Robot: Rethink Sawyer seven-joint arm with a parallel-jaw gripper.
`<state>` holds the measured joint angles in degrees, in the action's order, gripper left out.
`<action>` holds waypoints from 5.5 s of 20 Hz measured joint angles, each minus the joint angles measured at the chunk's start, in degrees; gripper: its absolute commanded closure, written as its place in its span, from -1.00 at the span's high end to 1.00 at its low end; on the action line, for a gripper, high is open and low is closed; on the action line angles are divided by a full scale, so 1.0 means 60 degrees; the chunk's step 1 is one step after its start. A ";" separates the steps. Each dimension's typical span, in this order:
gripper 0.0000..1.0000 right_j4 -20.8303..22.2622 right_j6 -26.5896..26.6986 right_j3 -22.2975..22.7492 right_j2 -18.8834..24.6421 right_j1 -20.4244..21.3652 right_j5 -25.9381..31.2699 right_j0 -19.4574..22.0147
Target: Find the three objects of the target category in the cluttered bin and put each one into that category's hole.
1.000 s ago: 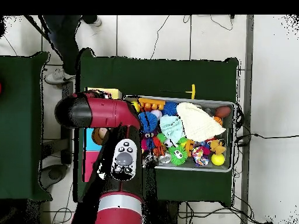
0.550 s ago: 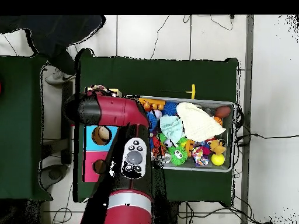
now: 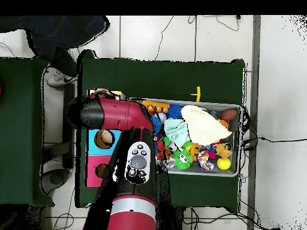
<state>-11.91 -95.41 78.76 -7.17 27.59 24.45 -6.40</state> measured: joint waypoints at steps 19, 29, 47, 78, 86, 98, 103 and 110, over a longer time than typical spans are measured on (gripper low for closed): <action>-1.00 0.0002 0.0000 0.0434 0.0000 0.0196 0.0000 -0.0065; -1.00 -0.0165 0.0000 0.0917 -0.0037 0.0514 0.0000 -0.0613; -1.00 -0.0359 0.0000 0.0221 0.0506 0.0046 0.0018 -0.0120; -1.00 -0.0262 0.0000 0.0089 0.0746 0.0043 0.0311 0.0154; -1.00 -0.0263 0.0000 0.0113 0.0779 0.0055 0.0311 0.0187; -1.00 -0.0263 0.0000 0.0156 0.0857 0.0081 0.0309 0.0254; -1.00 -0.0263 0.0000 0.0177 0.0881 0.0091 0.0305 0.0274; -1.00 -0.0263 0.0000 0.0192 0.0913 0.0101 0.0307 0.0302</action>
<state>-13.49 -95.41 79.91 -1.69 28.19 26.29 -4.59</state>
